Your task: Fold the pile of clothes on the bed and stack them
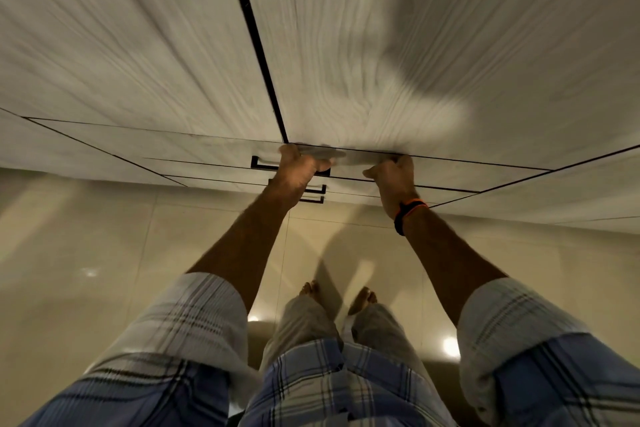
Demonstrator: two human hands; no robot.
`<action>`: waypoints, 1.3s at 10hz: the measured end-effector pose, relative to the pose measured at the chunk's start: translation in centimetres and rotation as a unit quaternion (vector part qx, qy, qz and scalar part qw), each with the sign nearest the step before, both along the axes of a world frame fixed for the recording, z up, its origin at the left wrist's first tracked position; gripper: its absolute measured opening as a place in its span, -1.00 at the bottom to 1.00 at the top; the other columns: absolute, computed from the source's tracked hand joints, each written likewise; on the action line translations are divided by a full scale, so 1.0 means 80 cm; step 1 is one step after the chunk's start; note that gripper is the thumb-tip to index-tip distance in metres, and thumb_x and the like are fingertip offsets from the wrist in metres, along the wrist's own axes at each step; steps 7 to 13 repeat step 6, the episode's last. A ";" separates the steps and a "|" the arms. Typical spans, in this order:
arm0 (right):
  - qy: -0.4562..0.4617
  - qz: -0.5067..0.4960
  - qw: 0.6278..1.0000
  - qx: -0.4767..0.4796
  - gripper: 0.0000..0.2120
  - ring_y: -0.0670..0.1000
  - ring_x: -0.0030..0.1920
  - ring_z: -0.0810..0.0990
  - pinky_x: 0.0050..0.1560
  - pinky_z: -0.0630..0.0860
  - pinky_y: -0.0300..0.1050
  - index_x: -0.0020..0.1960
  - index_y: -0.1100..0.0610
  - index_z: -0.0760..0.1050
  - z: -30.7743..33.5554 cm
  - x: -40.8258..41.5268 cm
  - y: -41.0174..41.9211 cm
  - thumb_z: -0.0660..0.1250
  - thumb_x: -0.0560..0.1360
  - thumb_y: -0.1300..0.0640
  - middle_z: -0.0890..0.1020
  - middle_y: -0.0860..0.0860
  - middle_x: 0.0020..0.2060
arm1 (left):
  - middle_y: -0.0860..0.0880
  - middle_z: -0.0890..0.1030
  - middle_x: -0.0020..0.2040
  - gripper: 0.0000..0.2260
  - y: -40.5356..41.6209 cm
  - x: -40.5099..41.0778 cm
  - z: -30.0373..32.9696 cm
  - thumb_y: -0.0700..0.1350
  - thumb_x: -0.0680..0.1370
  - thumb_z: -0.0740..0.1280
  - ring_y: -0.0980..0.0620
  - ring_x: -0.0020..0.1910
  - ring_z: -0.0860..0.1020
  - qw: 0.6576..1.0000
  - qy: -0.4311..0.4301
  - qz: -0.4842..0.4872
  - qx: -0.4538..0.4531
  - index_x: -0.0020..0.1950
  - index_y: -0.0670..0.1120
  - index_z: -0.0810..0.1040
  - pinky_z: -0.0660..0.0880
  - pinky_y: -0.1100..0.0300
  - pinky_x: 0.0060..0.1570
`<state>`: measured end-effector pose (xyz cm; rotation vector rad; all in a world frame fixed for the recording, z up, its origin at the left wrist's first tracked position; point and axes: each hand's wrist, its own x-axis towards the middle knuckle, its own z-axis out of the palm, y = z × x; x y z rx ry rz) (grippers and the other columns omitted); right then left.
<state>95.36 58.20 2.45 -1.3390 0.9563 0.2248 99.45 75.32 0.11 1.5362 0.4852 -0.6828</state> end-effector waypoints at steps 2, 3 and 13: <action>-0.003 0.005 1.000 -0.007 -0.52 0.16 0.18 0.49 0.27 0.48 0.06 0.23 0.32 0.31 0.005 -0.006 -0.005 0.33 0.35 0.48 0.48 0.17 0.14 | -0.08 0.57 0.26 -0.12 0.003 -0.008 0.042 0.02 0.15 0.59 -0.23 0.22 0.54 0.999 -0.006 -0.031 0.033 0.39 -0.22 0.38 0.40 -0.14 0.37; -0.009 0.042 0.999 -0.006 -0.80 0.17 0.18 0.54 0.28 0.48 0.11 -0.07 0.19 0.44 0.018 -0.005 -0.011 0.31 0.45 0.46 0.54 0.05 -0.07 | -0.06 0.63 0.17 -0.56 0.004 -0.015 0.069 -0.20 0.41 0.51 -0.17 0.14 0.58 0.997 -0.010 -0.051 0.052 0.27 -0.18 0.54 0.45 -0.08 0.30; 0.020 0.137 0.988 -0.073 -0.12 0.09 0.27 0.49 0.31 0.45 -0.02 0.52 0.17 0.13 0.043 -0.044 -0.005 0.54 0.34 0.20 0.44 0.08 0.35 | -0.12 0.19 0.57 -0.14 0.025 -0.059 0.083 -0.09 0.46 0.52 -0.11 0.51 0.23 0.983 -0.002 -0.122 0.135 0.58 -0.18 0.06 0.28 0.10 0.38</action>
